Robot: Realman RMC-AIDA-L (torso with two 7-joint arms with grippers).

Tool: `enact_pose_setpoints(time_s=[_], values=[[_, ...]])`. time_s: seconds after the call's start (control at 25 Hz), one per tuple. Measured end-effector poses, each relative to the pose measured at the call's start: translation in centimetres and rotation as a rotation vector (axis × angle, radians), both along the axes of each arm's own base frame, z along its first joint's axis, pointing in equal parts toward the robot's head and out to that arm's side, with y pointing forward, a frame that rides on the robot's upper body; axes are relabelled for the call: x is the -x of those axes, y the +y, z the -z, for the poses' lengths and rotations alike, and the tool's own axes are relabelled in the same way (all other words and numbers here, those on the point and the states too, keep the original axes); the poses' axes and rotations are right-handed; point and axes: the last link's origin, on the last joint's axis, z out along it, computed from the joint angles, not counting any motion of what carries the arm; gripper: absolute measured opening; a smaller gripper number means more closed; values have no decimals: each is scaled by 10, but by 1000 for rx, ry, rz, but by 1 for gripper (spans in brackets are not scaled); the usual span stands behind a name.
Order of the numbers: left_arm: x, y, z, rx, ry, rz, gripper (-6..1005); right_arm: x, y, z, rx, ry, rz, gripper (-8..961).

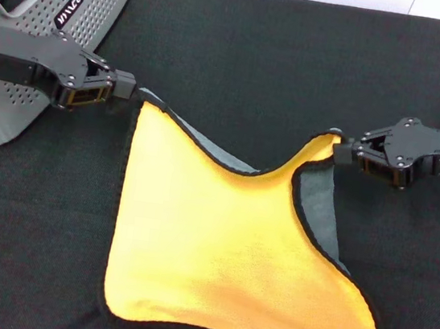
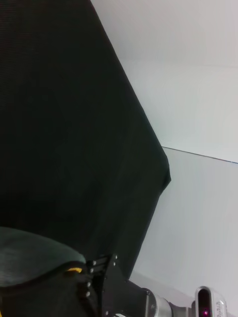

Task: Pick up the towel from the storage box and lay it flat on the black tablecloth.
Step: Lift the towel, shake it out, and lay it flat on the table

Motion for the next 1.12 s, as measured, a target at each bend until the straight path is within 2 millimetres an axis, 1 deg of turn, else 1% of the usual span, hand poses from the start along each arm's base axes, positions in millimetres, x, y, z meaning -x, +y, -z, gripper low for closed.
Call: enact_pose_setpoints(time_s=[0.4,0.56,0.68,0.88,1.12], values=[[1,6,4,-55,-1,-9,22,-12,8,0,-39,-72,30,6],[0,9,6,-70,1,-14,22,-11,11,1,-40,-112,16,6],[0,10,8,-74,2,-17,22,-8,16,1,-39,-152,-7,6],[-1,10,10,-72,4,-13,22,5,29,-5,-38,-221,-69,6],[0,9,11,-69,5,-13,22,19,45,-12,-30,-353,-165,6]])
